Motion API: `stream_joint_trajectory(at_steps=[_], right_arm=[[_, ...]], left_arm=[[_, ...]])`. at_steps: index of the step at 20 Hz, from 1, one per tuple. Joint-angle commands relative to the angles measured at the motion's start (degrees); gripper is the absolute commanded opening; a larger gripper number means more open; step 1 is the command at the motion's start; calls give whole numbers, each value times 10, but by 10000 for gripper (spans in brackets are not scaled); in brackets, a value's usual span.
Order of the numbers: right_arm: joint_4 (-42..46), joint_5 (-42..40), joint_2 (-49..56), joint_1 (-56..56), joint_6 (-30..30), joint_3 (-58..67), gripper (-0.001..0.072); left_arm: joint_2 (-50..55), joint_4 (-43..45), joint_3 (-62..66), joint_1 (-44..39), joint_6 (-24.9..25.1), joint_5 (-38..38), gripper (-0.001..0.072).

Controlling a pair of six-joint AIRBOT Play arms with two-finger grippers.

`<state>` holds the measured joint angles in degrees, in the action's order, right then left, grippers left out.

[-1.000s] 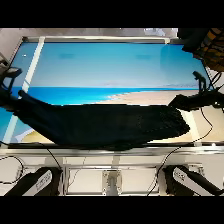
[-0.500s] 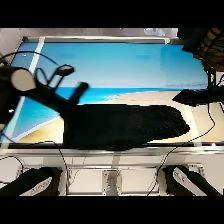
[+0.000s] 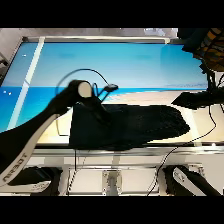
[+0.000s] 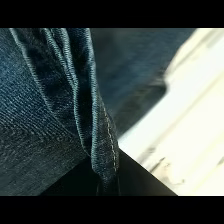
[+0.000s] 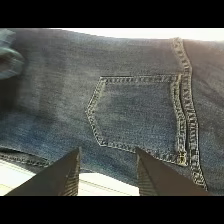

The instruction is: Fold the clothes and pants, and hang the long-sleeved shirts on hangers.

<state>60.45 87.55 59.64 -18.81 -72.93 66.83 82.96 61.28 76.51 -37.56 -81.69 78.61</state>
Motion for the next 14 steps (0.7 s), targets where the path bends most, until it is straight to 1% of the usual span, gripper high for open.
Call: stream_joint_trajectory(at_steps=[1,2,3,5,9,11,14], right_arm=[[0,14,-1,0,0,0,388],[0,14,-1,0,0,0,387],[0,14,-1,0,0,0,387],[0,15,-1,0,0,0,387],[19,27,-1,0,0,-2,388],[1,15,-5,4,0,-24,388],[-23,-46,-20,56,2,-107,389]], left_arm=[[48,-54,0,-30,14,-9,237],[49,-59,1,-31,22,-9,407],[48,-70,1,-30,26,-9,482],[44,-82,1,-24,27,-14,482],[14,-77,1,4,26,-48,481],[-18,-48,1,35,23,-61,478],[-77,31,1,97,-8,-56,478]])
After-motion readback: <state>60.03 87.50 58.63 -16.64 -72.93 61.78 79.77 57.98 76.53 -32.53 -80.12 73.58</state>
